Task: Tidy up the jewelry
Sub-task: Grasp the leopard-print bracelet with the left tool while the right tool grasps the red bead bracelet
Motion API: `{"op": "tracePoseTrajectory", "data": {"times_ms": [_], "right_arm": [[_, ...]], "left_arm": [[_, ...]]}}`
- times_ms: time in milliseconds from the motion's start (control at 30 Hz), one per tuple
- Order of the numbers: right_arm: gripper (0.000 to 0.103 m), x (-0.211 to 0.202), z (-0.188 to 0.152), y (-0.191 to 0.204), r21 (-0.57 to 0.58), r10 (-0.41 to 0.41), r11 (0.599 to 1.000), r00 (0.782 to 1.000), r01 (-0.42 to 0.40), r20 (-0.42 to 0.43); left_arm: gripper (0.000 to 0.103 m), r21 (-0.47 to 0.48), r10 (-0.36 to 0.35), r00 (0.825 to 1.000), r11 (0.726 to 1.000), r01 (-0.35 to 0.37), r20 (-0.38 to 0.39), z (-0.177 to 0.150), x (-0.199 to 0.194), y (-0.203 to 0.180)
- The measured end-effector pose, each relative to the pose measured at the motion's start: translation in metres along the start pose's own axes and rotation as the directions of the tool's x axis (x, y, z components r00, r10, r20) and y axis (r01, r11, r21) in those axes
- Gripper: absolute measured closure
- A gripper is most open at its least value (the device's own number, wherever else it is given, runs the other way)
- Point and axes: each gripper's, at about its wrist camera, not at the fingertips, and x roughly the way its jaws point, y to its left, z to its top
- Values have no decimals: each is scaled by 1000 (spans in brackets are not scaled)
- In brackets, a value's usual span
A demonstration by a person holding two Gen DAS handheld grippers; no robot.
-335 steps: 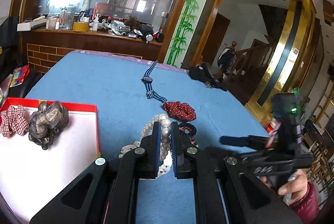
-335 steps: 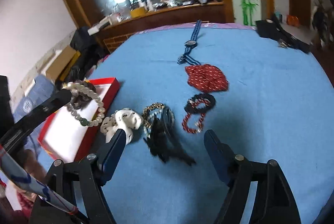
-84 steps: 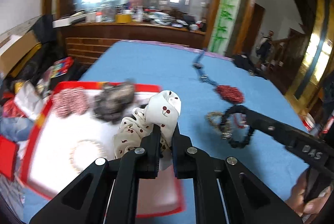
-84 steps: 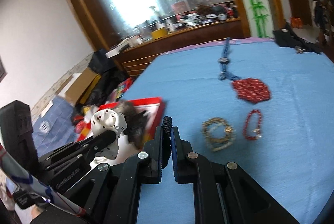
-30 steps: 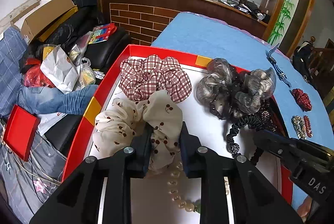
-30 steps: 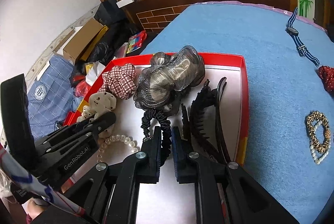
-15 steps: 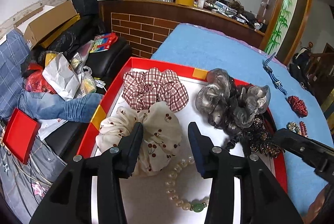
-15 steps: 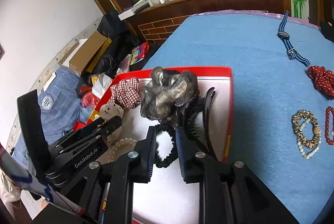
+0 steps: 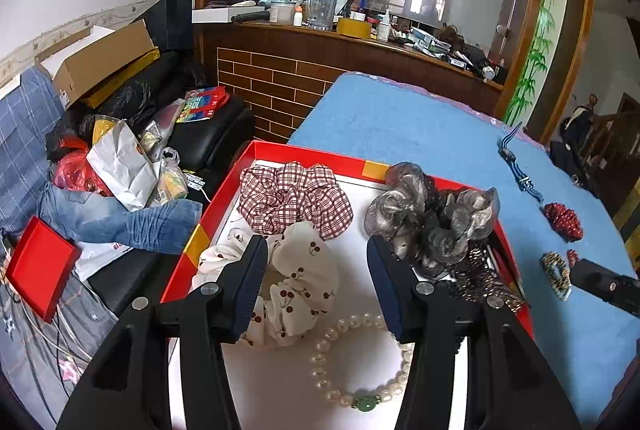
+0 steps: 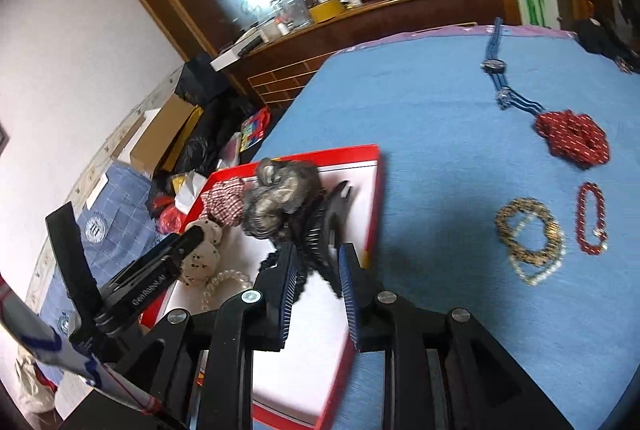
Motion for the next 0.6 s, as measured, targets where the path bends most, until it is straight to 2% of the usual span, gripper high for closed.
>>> {"op": "tracePoseTrajectory", "data": {"times_ms": [133, 367, 600], "right_arm": [[79, -17, -2, -17, 16, -20, 1000, 1000, 20, 14], [79, -51, 3, -71, 78, -85, 994, 995, 81, 45], [79, -77, 16, -128, 164, -140, 978, 989, 129, 56]], "left_arm": [[51, 25, 21, 1000, 999, -21, 4, 1, -7, -8], [48, 64, 1, 1000, 998, 1, -30, 1, -19, -33], [48, 146, -73, 995, 986, 81, -61, 6, -38, -90]]}}
